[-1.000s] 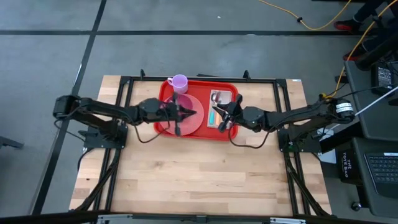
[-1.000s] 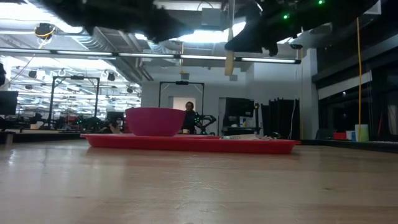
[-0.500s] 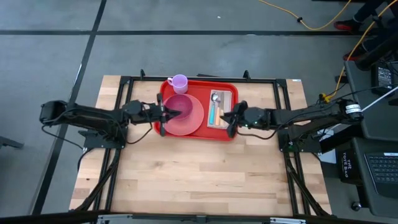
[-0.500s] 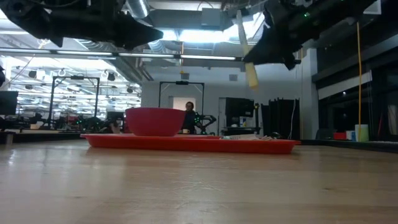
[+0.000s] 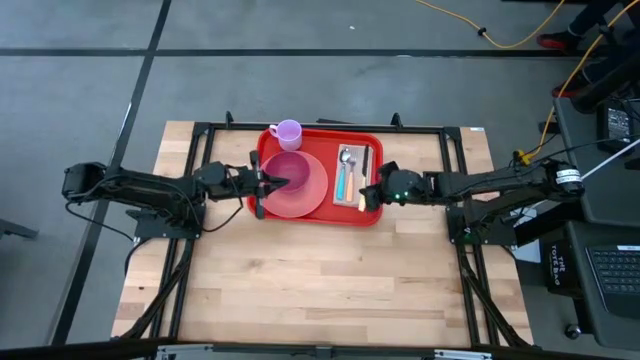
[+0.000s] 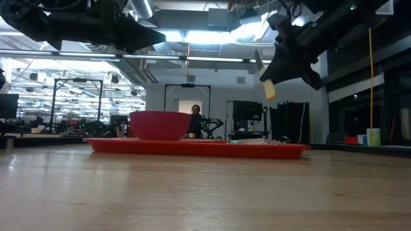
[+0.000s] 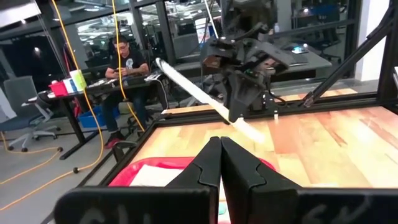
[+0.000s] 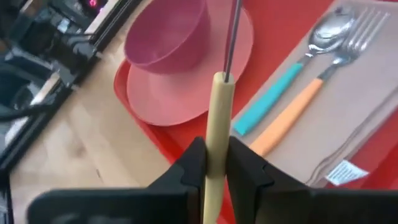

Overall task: Set up tray
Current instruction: Put the yellow knife on the light brown napkin

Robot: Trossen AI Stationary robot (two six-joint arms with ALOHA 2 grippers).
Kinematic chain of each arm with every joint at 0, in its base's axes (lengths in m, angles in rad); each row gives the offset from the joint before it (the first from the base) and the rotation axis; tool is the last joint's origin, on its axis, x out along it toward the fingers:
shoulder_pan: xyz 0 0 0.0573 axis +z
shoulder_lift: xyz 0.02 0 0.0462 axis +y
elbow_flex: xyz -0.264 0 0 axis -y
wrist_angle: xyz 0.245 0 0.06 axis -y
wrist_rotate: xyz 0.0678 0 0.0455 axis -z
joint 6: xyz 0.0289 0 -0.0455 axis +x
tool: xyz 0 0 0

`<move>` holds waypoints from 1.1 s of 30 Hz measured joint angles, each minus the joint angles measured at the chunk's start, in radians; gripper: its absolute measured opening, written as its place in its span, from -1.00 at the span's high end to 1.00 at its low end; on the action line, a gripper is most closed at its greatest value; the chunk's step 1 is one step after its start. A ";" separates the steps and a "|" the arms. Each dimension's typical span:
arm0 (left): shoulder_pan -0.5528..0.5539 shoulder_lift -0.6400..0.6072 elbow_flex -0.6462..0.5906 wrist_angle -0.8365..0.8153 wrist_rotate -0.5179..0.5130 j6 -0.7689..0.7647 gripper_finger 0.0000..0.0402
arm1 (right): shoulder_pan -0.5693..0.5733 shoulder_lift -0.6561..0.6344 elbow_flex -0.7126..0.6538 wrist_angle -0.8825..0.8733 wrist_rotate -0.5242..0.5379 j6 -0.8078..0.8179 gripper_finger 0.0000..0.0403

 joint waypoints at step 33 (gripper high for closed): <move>0.000 0.000 0.000 -0.009 -0.003 0.001 0.98 | -0.470 0.300 0.000 0.128 -0.655 0.181 0.78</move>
